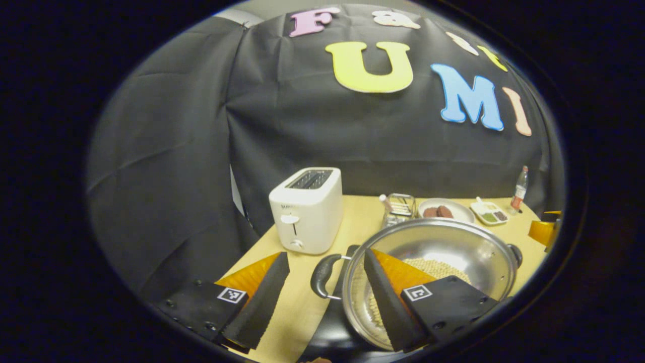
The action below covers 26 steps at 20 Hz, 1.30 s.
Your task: First push the handle of the pot to place it horizontally, then grasp the pot with both hands and set it on the induction cooktop.
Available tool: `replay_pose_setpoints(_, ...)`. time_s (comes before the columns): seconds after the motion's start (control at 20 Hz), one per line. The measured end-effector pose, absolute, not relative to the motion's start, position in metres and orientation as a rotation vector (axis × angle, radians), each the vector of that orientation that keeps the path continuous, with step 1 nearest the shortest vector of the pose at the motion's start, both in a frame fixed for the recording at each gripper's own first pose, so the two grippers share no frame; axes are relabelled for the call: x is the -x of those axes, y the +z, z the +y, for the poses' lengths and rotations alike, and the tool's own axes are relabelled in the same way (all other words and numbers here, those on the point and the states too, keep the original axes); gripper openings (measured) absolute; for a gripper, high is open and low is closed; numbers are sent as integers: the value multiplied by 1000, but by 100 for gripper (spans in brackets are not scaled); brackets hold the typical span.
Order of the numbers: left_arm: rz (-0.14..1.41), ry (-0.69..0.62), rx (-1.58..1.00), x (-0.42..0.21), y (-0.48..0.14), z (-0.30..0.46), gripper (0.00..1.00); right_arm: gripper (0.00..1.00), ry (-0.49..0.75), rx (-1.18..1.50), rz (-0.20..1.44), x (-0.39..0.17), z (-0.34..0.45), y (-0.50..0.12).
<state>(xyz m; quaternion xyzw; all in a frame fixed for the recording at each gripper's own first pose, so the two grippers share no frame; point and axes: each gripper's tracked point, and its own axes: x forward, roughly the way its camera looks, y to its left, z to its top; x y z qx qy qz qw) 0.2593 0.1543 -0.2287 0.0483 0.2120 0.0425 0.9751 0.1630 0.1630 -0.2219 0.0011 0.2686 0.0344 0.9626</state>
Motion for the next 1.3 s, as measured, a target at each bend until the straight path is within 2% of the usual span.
replay_pose_setpoints(0.05, 397, 84, -102, -256, -212, 145, 97, 97, 71, 5, 510, -159, 150, -209)
replay_pose_setpoints(0.3, 221, 40, -46, -225, -121, 69, 98, 97, 82, 60, 365, -123, 82, -150)
replay_pose_setpoints(0.35, 191, 23, -32, -214, -107, 53, 94, 97, 81, 68, 336, -115, 68, -138)
replay_pose_setpoints(0.45, 133, -10, -34, -190, -76, 25, 98, 97, 73, 73, 285, -95, 39, -117)
replay_pose_setpoints(0.7, 59, -49, -89, -128, -44, -39, 97, 97, 58, 60, 185, -44, -22, -76)
replay_pose_setpoints(0.8, 39, -55, -78, -98, -34, -58, 100, 97, 58, 55, 146, -23, -40, -62)
replay_pose_setpoints(0.9, 38, -72, -61, -73, -25, -72, 92, 96, 57, 49, 127, -5, -52, -53)
replay_pose_setpoints(1.15, -11, -123, -59, -38, 8, -89, 100, 96, 53, 23, 52, 5, -62, -25)
replay_pose_setpoints(1.3, -29, -138, -56, -27, 22, -89, 100, 96, 54, 2, 17, 17, -60, -7)
